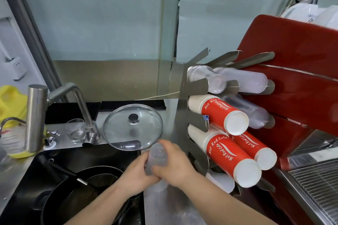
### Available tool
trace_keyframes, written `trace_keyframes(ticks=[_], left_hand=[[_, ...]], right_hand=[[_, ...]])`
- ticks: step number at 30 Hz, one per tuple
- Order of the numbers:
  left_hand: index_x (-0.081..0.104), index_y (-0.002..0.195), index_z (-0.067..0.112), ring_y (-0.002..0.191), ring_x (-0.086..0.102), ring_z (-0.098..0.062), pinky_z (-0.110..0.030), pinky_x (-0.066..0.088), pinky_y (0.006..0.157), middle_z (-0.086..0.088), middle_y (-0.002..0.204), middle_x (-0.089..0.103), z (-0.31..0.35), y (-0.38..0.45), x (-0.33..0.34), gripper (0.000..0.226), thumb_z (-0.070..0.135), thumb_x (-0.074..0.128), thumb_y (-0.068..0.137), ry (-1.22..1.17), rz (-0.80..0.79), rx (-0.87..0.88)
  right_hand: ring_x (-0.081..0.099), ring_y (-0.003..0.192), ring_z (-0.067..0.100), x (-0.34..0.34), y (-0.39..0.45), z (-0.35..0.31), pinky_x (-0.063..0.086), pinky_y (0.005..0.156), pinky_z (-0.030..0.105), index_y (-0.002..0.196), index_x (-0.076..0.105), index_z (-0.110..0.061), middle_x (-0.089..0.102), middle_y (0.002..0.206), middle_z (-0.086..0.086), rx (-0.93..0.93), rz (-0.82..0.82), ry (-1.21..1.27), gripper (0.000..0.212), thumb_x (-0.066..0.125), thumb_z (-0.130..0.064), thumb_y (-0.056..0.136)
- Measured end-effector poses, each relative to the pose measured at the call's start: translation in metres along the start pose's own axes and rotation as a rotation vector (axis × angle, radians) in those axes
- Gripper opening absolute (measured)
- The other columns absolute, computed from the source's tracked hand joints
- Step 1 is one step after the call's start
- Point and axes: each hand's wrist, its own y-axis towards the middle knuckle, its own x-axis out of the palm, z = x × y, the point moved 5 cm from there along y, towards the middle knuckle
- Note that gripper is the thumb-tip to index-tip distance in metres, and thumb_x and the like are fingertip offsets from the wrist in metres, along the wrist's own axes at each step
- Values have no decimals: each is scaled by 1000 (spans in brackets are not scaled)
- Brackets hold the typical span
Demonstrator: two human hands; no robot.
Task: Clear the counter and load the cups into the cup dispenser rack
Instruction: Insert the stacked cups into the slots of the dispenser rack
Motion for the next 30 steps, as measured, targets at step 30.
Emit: trace_keyframes(ticks=[30], left_hand=[[45,134,32,114,62,-3,-37,51,99,13,127,62,364,6,15,66,26,77,76,295,-108,752]], right_hand=[[55,112,-1,-331,-142,-103,50,95,27,126,45,-35,56,122,-19,-501,630,-2,68,77,-36,67]])
